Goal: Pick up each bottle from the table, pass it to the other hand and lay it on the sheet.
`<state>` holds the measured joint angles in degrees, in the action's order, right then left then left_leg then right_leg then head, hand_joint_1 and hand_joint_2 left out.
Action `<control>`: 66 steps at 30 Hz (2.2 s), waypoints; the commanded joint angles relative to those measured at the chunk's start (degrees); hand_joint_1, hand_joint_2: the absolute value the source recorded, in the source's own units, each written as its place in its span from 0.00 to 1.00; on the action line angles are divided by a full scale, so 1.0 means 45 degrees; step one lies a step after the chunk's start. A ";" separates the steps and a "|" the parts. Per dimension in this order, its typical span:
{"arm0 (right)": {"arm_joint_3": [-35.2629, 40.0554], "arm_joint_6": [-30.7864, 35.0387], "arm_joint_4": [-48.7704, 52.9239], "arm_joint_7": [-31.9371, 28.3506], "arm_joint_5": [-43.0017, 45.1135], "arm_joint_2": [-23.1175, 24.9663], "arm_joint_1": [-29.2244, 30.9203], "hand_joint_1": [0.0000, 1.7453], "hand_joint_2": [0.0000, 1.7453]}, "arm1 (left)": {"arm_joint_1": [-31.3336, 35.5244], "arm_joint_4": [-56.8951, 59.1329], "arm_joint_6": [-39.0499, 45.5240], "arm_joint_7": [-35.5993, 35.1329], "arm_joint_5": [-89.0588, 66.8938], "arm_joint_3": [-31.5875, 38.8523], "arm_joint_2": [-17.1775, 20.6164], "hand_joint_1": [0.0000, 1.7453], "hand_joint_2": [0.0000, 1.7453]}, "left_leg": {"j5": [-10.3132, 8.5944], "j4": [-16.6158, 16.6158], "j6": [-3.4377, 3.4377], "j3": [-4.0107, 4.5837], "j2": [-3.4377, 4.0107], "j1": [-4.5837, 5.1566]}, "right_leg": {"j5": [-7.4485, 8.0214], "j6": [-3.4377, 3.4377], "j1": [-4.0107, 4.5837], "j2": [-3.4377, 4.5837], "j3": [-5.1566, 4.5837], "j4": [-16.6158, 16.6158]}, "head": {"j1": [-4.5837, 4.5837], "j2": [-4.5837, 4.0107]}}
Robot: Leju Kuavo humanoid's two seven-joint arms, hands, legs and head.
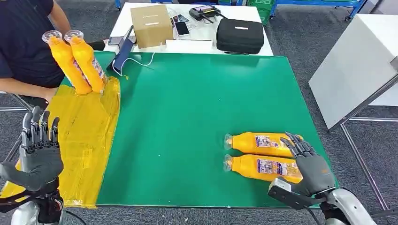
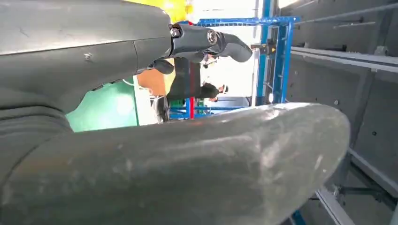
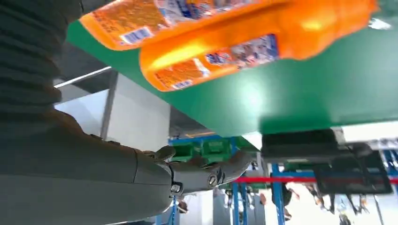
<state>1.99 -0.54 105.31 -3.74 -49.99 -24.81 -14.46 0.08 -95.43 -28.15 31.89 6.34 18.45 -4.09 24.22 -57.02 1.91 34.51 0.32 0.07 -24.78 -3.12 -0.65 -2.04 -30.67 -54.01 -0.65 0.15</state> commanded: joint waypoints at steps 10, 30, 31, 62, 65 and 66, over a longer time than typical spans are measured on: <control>0.0158 -0.0980 -0.0939 0.0973 0.0272 -0.1133 -0.0916 0.00 1.00 | 0.0965 0.1288 -0.0170 -0.0171 0.0142 0.0107 -0.0109 0.00 0.00 | 0.0003 0.0015 -0.0019 -0.0015 -0.0010 -0.0002 | -0.0008 0.0021 -0.0004 0.0018 0.0011 0.0006 | 0.0005 0.0000; 0.0653 -0.0828 -0.1675 0.1139 -0.0108 -0.0865 -0.0489 0.00 1.00 | 0.1093 0.1423 -0.0108 -0.0238 0.0108 -0.0031 -0.0103 0.00 0.00 | 0.0011 0.0013 -0.0029 -0.0036 0.0006 -0.0004 | -0.0015 0.0032 -0.0001 0.0039 0.0024 -0.0002 | 0.0004 0.0000; 0.0653 -0.0828 -0.1675 0.1139 -0.0108 -0.0865 -0.0489 0.00 1.00 | 0.1093 0.1423 -0.0108 -0.0238 0.0108 -0.0031 -0.0103 0.00 0.00 | 0.0000 0.0014 -0.0017 -0.0005 0.0009 -0.0004 | -0.0002 0.0019 0.0001 0.0023 -0.0004 0.0003 | 0.0004 0.0000; 0.3199 -0.0597 -0.7415 0.1920 -0.2362 0.0214 0.1446 1.00 1.00 | 0.2105 0.2522 0.0127 -0.0601 0.0199 -0.0937 0.0149 0.00 0.00 | 0.0022 0.0014 -0.0053 -0.0092 0.0042 -0.0031 | -0.0007 0.0041 0.0018 0.0045 -0.0059 0.0008 | 0.0005 0.0000; 0.3746 -0.0786 -0.7068 0.2028 -0.1796 -0.0272 0.1204 1.00 1.00 | 0.2163 0.2673 0.0094 -0.0563 0.0237 -0.0891 0.0174 0.00 0.00 | 0.0028 0.0021 -0.0067 -0.0116 0.0015 -0.0030 | -0.0051 0.0106 0.0018 0.0022 -0.0042 0.0019 | -0.0005 0.0000; 0.3852 -0.0831 -0.6947 0.2066 -0.1660 -0.0418 0.1138 1.00 1.00 | 0.2179 0.2725 0.0094 -0.0552 0.0242 -0.0884 0.0166 0.00 0.00 | 0.0022 0.0026 -0.0069 -0.0124 -0.0016 -0.0030 | -0.0059 0.0111 0.0017 0.0001 -0.0027 0.0021 | 0.0000 0.0000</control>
<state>12.35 -1.62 79.10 5.27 -60.80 -24.87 -6.55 7.14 -88.41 -27.74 29.46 7.21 15.30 -4.13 24.39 -57.00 1.75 33.98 0.65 0.00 -24.99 -2.77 -0.63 -1.81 -30.95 -54.02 -0.66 0.15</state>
